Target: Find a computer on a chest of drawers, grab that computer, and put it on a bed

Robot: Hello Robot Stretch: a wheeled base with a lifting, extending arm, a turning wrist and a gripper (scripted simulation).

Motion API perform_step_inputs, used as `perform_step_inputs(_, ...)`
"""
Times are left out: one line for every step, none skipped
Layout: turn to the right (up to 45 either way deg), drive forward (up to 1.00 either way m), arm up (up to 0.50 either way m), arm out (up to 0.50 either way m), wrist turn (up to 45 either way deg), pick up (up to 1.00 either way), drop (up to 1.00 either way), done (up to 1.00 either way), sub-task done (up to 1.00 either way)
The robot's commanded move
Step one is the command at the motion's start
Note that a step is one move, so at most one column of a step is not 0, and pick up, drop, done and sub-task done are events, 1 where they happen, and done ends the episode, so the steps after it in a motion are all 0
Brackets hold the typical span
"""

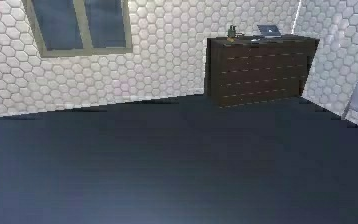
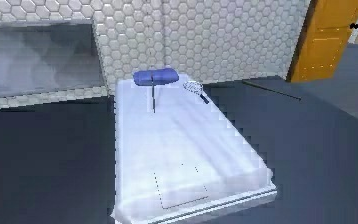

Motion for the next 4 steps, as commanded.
perform_step_inputs(0.0,1.00,0.00,0.00,0.0,0.00,0.00,0.00,0.00)
perform_step_inputs(0.0,1.00,0.00,0.00,0.0,0.00,0.00,0.00,0.00)
perform_step_inputs(6.0,0.00,0.00,0.00,0.0,0.00,0.00,0.00,0.00)
perform_step_inputs(0.0,0.30,0.00,0.00,0.0,0.00,0.00,0.00,0.00)
